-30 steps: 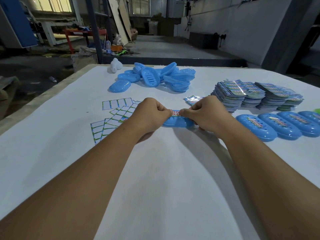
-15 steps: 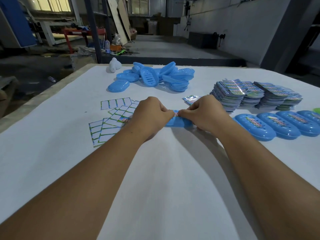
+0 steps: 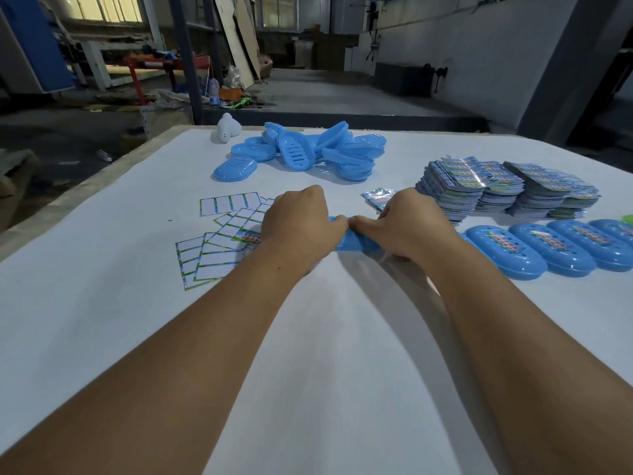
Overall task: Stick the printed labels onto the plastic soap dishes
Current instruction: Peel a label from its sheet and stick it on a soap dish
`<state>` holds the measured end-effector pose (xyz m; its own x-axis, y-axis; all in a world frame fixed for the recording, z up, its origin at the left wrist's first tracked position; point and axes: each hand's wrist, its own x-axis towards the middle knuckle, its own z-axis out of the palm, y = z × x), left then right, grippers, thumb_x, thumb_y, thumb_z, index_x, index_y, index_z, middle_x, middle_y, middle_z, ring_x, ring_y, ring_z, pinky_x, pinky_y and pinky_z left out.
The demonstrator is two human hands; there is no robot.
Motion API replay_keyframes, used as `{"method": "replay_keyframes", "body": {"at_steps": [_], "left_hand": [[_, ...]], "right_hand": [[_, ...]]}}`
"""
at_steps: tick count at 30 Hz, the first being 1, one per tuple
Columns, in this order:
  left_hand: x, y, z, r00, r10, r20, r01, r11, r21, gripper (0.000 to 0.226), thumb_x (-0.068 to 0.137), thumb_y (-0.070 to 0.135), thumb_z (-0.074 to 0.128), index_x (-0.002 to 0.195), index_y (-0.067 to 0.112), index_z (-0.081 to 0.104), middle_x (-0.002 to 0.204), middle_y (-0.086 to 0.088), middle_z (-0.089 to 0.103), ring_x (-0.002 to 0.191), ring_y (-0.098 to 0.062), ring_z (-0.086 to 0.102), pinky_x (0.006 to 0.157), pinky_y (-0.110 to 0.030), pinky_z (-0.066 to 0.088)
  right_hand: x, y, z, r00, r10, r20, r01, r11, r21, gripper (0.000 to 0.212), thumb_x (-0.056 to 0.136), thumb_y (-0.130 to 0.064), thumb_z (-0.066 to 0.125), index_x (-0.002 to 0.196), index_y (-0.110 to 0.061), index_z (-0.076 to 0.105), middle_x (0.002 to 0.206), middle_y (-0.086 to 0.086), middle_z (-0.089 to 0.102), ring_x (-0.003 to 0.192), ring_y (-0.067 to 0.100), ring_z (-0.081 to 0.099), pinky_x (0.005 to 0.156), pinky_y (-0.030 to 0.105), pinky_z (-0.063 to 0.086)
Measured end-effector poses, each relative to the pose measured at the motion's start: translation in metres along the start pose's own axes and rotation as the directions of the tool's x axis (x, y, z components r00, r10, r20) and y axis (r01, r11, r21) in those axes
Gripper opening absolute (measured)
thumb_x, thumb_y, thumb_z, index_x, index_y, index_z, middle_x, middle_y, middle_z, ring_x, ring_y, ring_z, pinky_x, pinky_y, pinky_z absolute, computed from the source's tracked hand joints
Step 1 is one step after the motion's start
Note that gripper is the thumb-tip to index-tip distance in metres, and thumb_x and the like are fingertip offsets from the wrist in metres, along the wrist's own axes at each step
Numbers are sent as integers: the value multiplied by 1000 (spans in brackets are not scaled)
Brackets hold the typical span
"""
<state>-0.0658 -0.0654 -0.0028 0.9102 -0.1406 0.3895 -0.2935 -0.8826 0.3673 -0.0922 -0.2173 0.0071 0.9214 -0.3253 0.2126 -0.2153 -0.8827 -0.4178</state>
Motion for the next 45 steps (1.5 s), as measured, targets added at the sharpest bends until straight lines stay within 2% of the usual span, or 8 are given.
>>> {"method": "replay_keyframes", "body": {"at_steps": [5,9,15,23,27,31,38,45], "left_hand": [[-1,-9,0,999,-39,-23,38,999,-26,43,85,64,60,97,24,52,82,6,54,88,-23,55,71,-36,43],[2,-18,-6,990,-109,-88,96,985,-145,32,99,53,44,95,23,54,78,4,58,83,-24,57,68,-36,42],[8,-44,-17,988,-108,-108,126,975,184,28,103,35,40,112,16,57,107,-8,64,96,-26,52,78,-41,40],[7,-49,-16,991,-133,1,126,940,318,36,98,49,47,119,22,57,121,-6,59,113,-27,52,91,-42,42],[7,-50,-15,989,-146,12,135,943,305,37,96,52,49,118,24,58,119,-5,59,113,-27,51,89,-41,42],[7,-49,-17,986,-163,20,149,938,313,38,95,54,51,119,26,58,120,-5,59,113,-27,51,88,-40,41],[6,-49,-22,985,-174,-13,170,936,310,30,100,40,45,117,21,59,118,-7,60,111,-29,53,92,-43,42],[7,-59,-28,970,-241,22,221,921,320,38,97,48,49,123,21,56,119,-6,63,111,-27,55,91,-41,45]], "right_hand": [[-2,3,1,999,-34,8,32,991,131,54,81,-56,70,56,-16,46,52,0,48,54,20,45,48,31,30],[0,4,1,982,-115,-147,152,950,273,20,91,-41,63,93,-21,66,86,-7,64,86,19,61,69,31,42],[-15,-6,2,898,-414,149,372,895,246,56,85,-41,70,138,-41,53,135,-16,59,119,10,56,93,27,43],[-24,-2,-17,931,-242,273,282,952,-117,47,82,-56,62,123,-33,63,117,-2,54,100,20,52,83,33,45],[-23,8,-33,952,-125,281,188,960,-209,41,79,-53,63,95,-16,71,97,4,67,88,24,62,72,33,53],[-22,16,-42,958,-32,283,95,973,-210,36,73,-48,67,66,-14,57,65,4,56,60,21,52,52,26,37],[-17,27,-50,977,-49,207,100,964,-246,37,82,-7,62,119,-6,66,120,14,66,105,36,62,90,41,55],[-8,33,-45,969,-85,231,123,980,-155,53,85,-9,61,136,-22,59,113,2,57,100,25,54,78,27,38]]}}
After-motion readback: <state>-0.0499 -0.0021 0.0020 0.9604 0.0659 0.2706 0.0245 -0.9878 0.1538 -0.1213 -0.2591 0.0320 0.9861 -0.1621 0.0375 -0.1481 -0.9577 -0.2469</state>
